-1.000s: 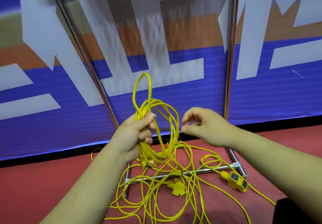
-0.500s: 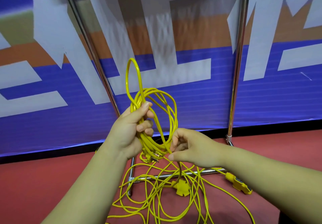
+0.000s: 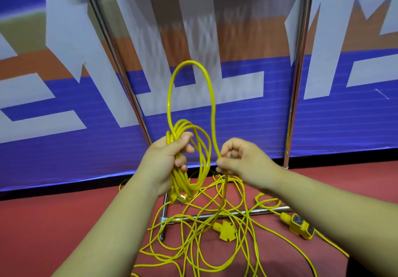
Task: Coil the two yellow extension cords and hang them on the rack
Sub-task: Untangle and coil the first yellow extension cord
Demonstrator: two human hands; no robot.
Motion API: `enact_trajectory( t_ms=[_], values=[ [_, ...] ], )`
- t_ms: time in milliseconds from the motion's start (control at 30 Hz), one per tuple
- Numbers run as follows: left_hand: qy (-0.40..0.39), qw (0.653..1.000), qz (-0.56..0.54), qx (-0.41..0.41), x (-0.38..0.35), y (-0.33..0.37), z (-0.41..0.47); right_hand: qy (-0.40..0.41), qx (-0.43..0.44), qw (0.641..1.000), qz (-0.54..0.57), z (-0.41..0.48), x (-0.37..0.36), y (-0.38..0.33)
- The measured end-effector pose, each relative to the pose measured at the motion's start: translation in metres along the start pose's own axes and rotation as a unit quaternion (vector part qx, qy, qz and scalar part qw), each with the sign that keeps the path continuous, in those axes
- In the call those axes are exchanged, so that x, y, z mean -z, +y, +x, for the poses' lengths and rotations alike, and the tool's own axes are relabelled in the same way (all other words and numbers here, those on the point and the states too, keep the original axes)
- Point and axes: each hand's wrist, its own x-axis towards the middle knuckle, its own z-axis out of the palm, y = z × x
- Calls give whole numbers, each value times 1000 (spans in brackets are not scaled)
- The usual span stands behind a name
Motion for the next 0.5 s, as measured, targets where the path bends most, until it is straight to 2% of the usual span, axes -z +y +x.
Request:
enact_trajectory(
  t_ms=[100,133,200,267,333,433,500],
  values=[
    [-12,999,45,28,-5,-12,0,180,-36,979,87,23,17,-4],
    [-16,999,33,33,-6,-12,0,236,-55,968,62,29,27,1],
    [-20,999,2,26,-7,-9,-1,281,-103,948,-113,34,49,22],
    [-29,999,-20,4,-5,-4,-2,194,-135,916,-324,30,59,38],
    [-35,999,-32,-24,-3,0,-3,70,-105,884,-451,25,54,41],
    [-20,997,-28,-65,0,1,-1,-81,-43,846,-526,17,35,24],
    [-2,996,-7,-84,0,0,3,-149,-19,844,-515,9,26,9]
  ],
)
